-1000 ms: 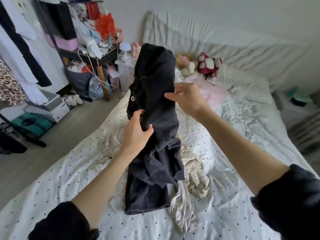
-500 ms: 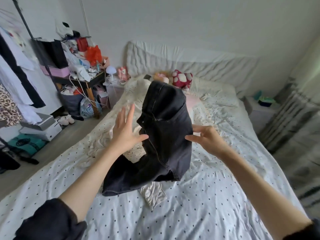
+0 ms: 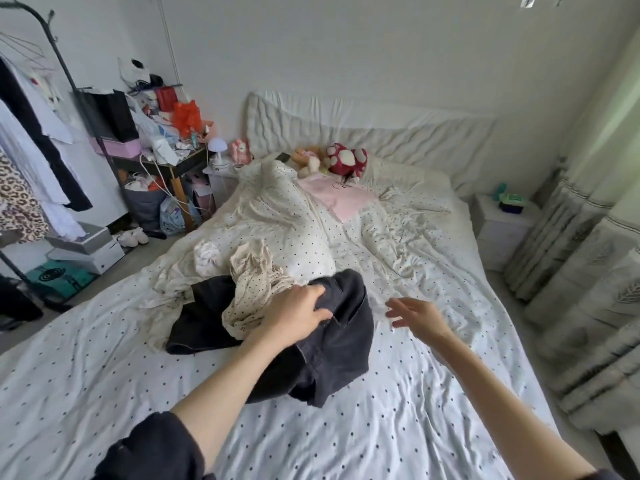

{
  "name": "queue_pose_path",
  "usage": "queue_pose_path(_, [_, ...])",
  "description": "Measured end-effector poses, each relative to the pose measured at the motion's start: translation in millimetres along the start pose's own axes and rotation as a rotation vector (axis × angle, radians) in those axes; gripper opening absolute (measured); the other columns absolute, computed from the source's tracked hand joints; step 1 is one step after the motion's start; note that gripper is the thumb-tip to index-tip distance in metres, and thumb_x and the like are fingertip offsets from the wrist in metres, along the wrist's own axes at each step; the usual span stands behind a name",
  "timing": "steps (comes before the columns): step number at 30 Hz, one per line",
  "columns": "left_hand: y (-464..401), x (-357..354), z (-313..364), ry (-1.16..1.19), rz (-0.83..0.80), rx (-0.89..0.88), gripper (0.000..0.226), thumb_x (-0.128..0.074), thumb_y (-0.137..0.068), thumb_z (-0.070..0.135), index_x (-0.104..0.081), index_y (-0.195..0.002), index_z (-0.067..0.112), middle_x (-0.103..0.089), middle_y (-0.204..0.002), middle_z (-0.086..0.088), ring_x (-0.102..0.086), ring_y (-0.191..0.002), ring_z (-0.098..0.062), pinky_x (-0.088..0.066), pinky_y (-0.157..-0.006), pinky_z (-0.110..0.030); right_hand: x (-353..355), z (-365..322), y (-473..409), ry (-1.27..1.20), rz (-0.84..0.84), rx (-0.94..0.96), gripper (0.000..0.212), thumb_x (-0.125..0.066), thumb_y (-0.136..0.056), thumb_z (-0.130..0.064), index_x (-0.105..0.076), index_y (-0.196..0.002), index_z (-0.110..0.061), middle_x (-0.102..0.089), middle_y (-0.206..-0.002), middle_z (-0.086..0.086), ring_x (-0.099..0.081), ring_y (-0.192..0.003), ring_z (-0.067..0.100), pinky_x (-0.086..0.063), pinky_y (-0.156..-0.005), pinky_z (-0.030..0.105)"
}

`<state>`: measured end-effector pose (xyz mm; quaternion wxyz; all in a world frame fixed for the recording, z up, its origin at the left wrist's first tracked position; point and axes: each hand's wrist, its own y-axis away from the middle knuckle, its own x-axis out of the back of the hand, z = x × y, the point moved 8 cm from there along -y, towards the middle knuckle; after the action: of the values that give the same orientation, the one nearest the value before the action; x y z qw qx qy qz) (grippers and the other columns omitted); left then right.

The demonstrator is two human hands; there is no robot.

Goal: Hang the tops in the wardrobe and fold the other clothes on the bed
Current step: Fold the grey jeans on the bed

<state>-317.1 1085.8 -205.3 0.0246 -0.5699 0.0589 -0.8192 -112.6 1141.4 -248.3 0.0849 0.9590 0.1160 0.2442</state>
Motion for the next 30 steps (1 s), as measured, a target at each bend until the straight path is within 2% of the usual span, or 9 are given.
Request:
queue_pose_path(2, [7.9,-16.7,29.2,-0.049,-0.071,-0.113,0.028,-0.061,-0.089,0.032,-0.04,-0.075,0.02,-0.048,-0.069,0.003,-0.056,-0.076,-0.024,-0.031,-0.06,-0.031,-7.6,2.0,9.4,0.04,-0.101,-0.054,0.045,-0.05,-0.092,-0.047,-0.068,-0.103,-0.007,-0.07,-0.104,0.013,-0.068,-0.08,0.02,-0.044,-0.05,0.016])
queue_pose_path(6, [18.1,-47.9,73.2,-0.106,-0.26,-0.31,0.018,-0.055,-0.09,0.018,-0.05,-0.072,0.02,-0.053,-0.071,0.0,-0.053,-0.077,-0.026,-0.032,-0.062,-0.032,1.7,6.2,9.1,0.08,-0.059,-0.1,0.085,-0.048,-0.074,-0.074,-0.06,-0.115,-0.001,-0.063,-0.095,0.014,-0.062,-0.099,0.028,-0.042,-0.064,0.023])
queue_pose_path(12, [31.5,-70.0,100.6,-0.093,-0.312,-0.451,0.042,-0.055,-0.085,0.012,-0.025,-0.055,0.015,-0.028,-0.05,0.0,-0.027,-0.053,-0.021,-0.038,-0.061,-0.038,-7.5,34.5,7.7,0.464,-0.266,-0.309,0.061,-0.061,-0.07,-0.071,-0.041,-0.063,-0.013,-0.045,-0.04,-0.002,-0.062,-0.058,0.017,-0.035,-0.042,0.019])
queue_pose_path(15, [38.7,-80.1,96.1,-0.062,-0.334,-0.439,0.045,-0.057,-0.085,0.014,-0.026,-0.053,0.017,-0.028,-0.048,0.002,-0.026,-0.049,-0.017,-0.04,-0.064,-0.036,-22.1,49.2,3.2,0.586,-0.338,-0.333,0.058,-0.069,-0.069,-0.064,-0.044,-0.068,-0.012,-0.047,-0.057,0.0,-0.055,-0.05,0.014,-0.031,-0.034,0.011])
queue_pose_path(18, [41.8,-93.2,87.9,-0.041,-0.361,-0.41,0.036,-0.058,-0.085,0.02,-0.041,-0.054,0.018,-0.042,-0.051,0.004,-0.043,-0.056,-0.02,-0.038,-0.063,-0.033,-39.2,60.5,-1.6,0.761,-0.41,-0.318,0.073,-0.056,-0.07,-0.077,-0.053,-0.094,-0.008,-0.06,-0.1,0.006,-0.06,-0.091,0.022,-0.044,-0.07,0.024])
queue_pose_path(21, [33.1,-103.1,65.9,0.265,-0.447,-0.199,0.01,-0.066,-0.083,0.023,-0.074,-0.089,0.022,-0.073,-0.087,0.007,-0.064,-0.087,-0.01,-0.048,-0.079,-0.024,-43.3,74.2,-8.1,0.935,-0.372,-0.319,0.081,-0.051,-0.069,-0.081,-0.052,-0.116,-0.015,-0.042,-0.139,0.003,-0.038,-0.129,0.029,-0.031,-0.101,0.047])
queue_pose_path(26, [13.8,-111.5,-27.4,0.564,-0.436,0.196,0.011,-0.065,-0.086,0.018,-0.07,-0.095,0.023,-0.072,-0.084,0.006,-0.068,-0.082,-0.012,-0.051,-0.067,-0.017,-24.9,128.6,-1.0,1.034,-0.282,-0.299,0.006,-0.049,-0.084,-0.019,-0.046,-0.086,-0.016,-0.05,-0.079,-0.002,-0.053,-0.083,0.021,-0.041,-0.069,0.028])
queue_pose_path(28, [15.4,-119.8,-65.6,0.469,-0.402,0.271,0.014,-0.067,-0.085,0.021,-0.069,-0.098,0.026,-0.072,-0.095,0.005,-0.065,-0.089,-0.007,-0.048,-0.076,-0.015,-18.0,154.6,2.3,0.943,-0.222,-0.317,0.005,-0.045,-0.089,-0.017,-0.046,-0.092,-0.013,-0.054,-0.085,0.001,-0.057,-0.086,0.022,-0.041,-0.061,0.026])
queue_pose_path(30, [22.4,-138.5,-93.2,0.389,-0.393,0.354,0.023,-0.065,-0.086,0.025,-0.067,-0.109,0.026,-0.069,-0.109,0.004,-0.059,-0.091,-0.003,-0.041,-0.073,-0.008,-21.8,178.9,2.8,0.813,-0.23,-0.33,0.027,-0.048,-0.093,-0.035,-0.05,-0.111,-0.014,-0.058,-0.115,0.007,-0.057,-0.105,0.025,-0.047,-0.075,0.031])
